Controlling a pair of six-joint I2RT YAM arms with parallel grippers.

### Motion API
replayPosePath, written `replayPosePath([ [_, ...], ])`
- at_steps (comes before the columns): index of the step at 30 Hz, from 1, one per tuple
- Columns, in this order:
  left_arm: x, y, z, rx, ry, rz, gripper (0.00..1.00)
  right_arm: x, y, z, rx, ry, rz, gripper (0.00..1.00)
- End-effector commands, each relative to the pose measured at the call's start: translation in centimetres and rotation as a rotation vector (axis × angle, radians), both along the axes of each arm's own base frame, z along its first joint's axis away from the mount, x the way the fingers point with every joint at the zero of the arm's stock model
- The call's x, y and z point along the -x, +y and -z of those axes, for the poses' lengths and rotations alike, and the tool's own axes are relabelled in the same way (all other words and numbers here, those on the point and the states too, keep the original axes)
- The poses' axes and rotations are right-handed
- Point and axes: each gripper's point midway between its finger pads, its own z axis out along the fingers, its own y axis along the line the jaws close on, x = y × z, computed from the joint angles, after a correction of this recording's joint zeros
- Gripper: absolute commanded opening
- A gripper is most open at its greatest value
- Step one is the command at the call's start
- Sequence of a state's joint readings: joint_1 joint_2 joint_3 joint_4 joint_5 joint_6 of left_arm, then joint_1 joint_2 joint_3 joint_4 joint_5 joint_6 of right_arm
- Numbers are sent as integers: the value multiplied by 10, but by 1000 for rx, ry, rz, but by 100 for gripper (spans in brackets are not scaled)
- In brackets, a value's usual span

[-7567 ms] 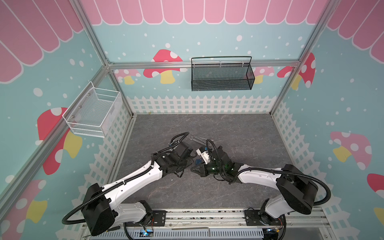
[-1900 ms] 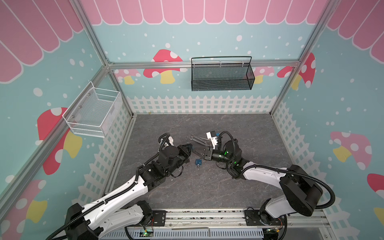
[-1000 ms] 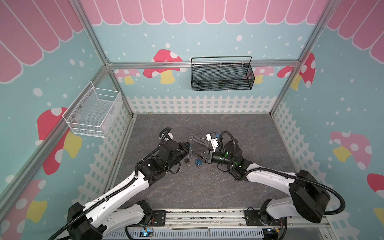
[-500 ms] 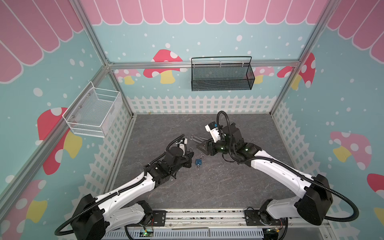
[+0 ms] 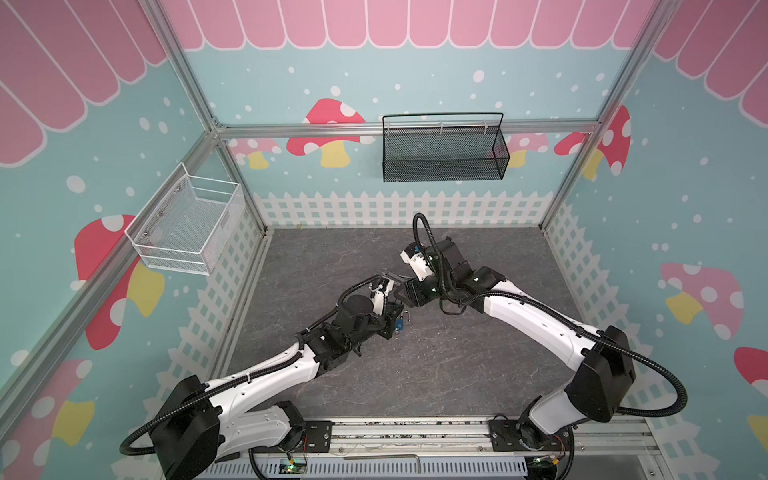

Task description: Unlock with the key

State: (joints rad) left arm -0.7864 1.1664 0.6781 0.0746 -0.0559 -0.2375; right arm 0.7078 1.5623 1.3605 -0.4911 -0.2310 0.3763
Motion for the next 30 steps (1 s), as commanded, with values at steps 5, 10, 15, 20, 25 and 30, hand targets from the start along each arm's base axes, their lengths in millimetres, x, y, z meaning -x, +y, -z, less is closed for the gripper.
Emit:
replayPosePath([
  [5, -2, -3, -9, -10, -59, 17, 0, -7, -16, 11, 162, -15, 12, 62],
  [10, -2, -1, -8, -18, -68, 17, 0, -7, -21, 15, 213, -1, 8, 62],
  [15, -3, -1, -6, -12, -67, 9, 0, -3, -29, 18, 214, 27, 5, 62],
  [20, -4, -3, -3, -10, -57, 8, 0, 7, -33, 20, 181, 62, -12, 62],
  [25, -9, -7, 6, -20, -4, -9, 0, 3, -56, 22, 131, 90, 51, 62],
  [30, -11, -22, 31, -59, 136, -58, 0, -9, -93, 28, 50, 98, 194, 63],
])
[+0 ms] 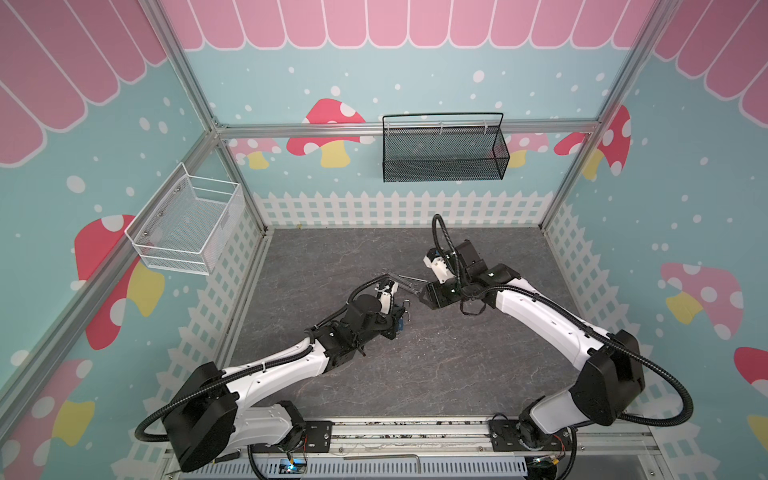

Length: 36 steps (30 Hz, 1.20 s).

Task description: Unlock with the key

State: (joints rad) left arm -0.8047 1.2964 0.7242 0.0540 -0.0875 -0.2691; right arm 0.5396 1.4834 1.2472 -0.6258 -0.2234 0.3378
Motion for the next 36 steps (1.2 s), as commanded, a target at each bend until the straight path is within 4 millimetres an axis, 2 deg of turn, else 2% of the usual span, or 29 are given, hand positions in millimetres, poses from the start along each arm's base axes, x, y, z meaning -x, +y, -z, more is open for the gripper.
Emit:
replayPosePath([
  [1, 0, -18, 7, -21, 89, -35, 0, -8, -22, -6, -65, -31, 107, 63],
  [5, 8, -43, 47, -109, 274, -87, 0, -23, -75, 11, -81, -29, 309, 66],
  [8, 10, -59, 79, -157, 390, -126, 0, -30, -102, 15, -105, -65, 425, 67],
  [11, 8, -69, 107, -196, 488, -176, 0, -33, -121, 23, -110, -88, 502, 67],
  [16, -2, -72, 133, -267, 538, -253, 0, -37, -137, 39, -87, -91, 558, 68],
  [22, -6, -76, 146, -319, 579, -270, 0, -40, -143, 54, -63, -90, 578, 68],
  [25, -7, -77, 139, -309, 583, -261, 26, -43, -154, 56, -17, -118, 614, 69],
  [27, -12, -77, 126, -281, 572, -260, 42, -48, -162, 53, 10, -154, 641, 71],
  [29, -21, -74, 100, -233, 534, -263, 57, -55, -175, 50, 54, -196, 688, 75],
  [31, -35, -64, 68, -179, 467, -277, 72, -63, -198, 43, 126, -265, 770, 79],
  [32, -44, -52, 52, -157, 424, -303, 77, -66, -212, 40, 164, -306, 817, 81],
  [34, -66, -12, 16, -126, 329, -400, 87, -71, -239, 38, 235, -370, 905, 84],
  [36, -89, 53, -13, -121, 225, -574, 92, -72, -270, 36, 304, -434, 1004, 85],
])
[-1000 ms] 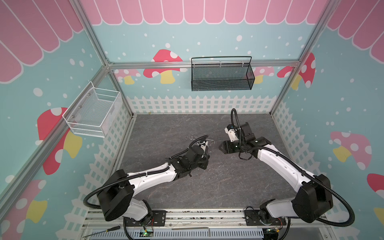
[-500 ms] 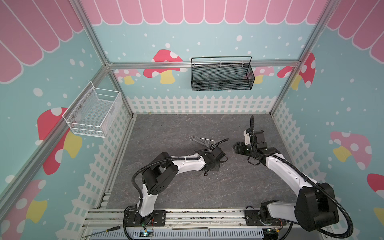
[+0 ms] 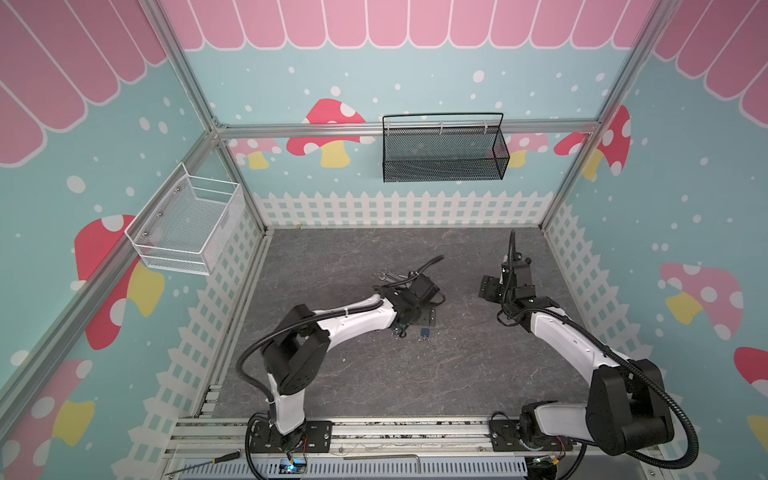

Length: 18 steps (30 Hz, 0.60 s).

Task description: Unlock with the key

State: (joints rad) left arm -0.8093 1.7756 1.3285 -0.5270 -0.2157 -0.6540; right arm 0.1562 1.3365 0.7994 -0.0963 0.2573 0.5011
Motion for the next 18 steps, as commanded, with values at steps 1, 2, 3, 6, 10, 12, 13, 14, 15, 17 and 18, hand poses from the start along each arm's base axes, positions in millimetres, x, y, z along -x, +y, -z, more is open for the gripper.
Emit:
replayPosePath([
  [1, -46, 122, -71, -90, -261, -308, 93, -3, -65, -5, 183, -92, 238, 87],
  [2, -51, 164, -80, -150, -323, -405, 94, -3, -80, -4, 210, -116, 283, 88],
  [3, -52, 200, -82, -206, -356, -491, 95, -3, -89, -5, 244, -145, 301, 91],
  [6, -42, 291, -80, -347, -410, -662, 96, -1, -102, 7, 334, -186, 295, 98],
  [10, -35, 339, -51, -384, -509, -702, 97, -4, -84, 12, 317, -330, 123, 98],
  [12, -39, 343, -41, -383, -564, -669, 98, -7, -77, 15, 302, -375, 53, 98],
  [13, -43, 340, -39, -389, -600, -639, 98, -12, -70, 15, 306, -374, 0, 98],
  [14, -47, 338, -35, -405, -628, -605, 99, -13, -56, 14, 306, -397, -91, 98],
  [15, -52, 332, -29, -418, -645, -552, 99, -8, -43, 9, 314, -449, -164, 98],
  [17, -55, 324, -22, -408, -717, -495, 99, 8, -30, 7, 320, -527, -235, 98],
  [18, -53, 322, -21, -385, -751, -476, 99, 15, -25, 4, 333, -579, -259, 98],
])
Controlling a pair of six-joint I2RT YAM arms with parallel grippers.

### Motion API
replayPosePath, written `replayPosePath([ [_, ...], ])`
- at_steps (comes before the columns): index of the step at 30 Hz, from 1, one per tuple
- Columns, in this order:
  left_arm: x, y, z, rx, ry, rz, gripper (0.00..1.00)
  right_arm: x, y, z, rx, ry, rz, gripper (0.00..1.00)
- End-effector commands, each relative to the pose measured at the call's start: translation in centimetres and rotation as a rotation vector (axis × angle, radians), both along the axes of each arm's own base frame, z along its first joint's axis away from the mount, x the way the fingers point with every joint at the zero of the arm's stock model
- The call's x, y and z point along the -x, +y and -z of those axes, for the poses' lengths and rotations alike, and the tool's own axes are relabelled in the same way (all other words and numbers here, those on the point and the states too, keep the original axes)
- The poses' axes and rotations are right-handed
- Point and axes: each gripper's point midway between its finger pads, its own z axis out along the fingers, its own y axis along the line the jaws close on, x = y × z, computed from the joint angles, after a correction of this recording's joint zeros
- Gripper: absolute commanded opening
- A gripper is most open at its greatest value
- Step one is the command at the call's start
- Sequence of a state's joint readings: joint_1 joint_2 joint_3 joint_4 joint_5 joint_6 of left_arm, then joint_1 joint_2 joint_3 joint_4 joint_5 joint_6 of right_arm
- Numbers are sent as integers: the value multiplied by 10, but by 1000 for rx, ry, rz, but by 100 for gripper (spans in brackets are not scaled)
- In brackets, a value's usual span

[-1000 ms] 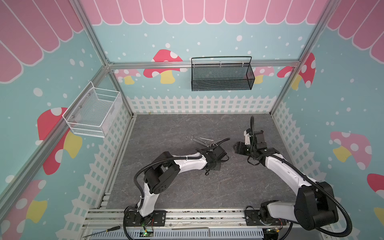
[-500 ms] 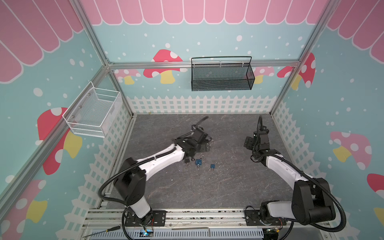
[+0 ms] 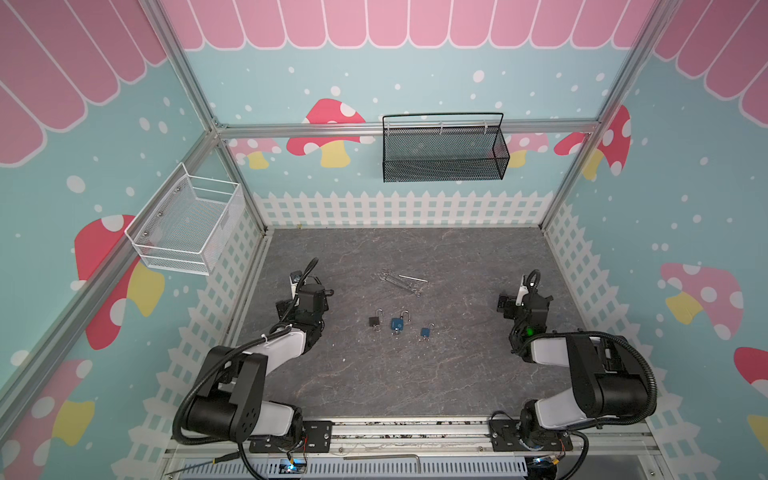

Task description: Unlock with the key

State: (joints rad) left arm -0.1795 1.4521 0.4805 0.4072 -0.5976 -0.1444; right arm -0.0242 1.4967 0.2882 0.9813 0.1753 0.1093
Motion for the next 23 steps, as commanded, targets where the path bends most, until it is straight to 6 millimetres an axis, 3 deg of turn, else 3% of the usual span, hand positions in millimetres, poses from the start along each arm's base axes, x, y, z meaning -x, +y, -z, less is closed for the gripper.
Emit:
replayPosePath([
  [1, -22, -14, -46, -35, -279, 139, 99, 8, 32, -40, 87, -229, -206, 98],
  [2, -22, -13, -43, -13, -284, 156, 99, 0, 26, -31, 70, -160, -173, 98],
  [5, -27, 3, -30, 62, -284, 136, 100, 2, 26, -34, 77, -175, -168, 98],
  [7, -24, 3, -24, 89, -244, 133, 100, 2, 28, -37, 81, -200, -177, 98],
  [9, -23, 8, -30, 65, -306, 112, 100, 1, 28, -35, 80, -185, -179, 98],
  [23, -23, 3, -28, 55, -276, 115, 100, 2, 28, -36, 80, -188, -180, 98],
])
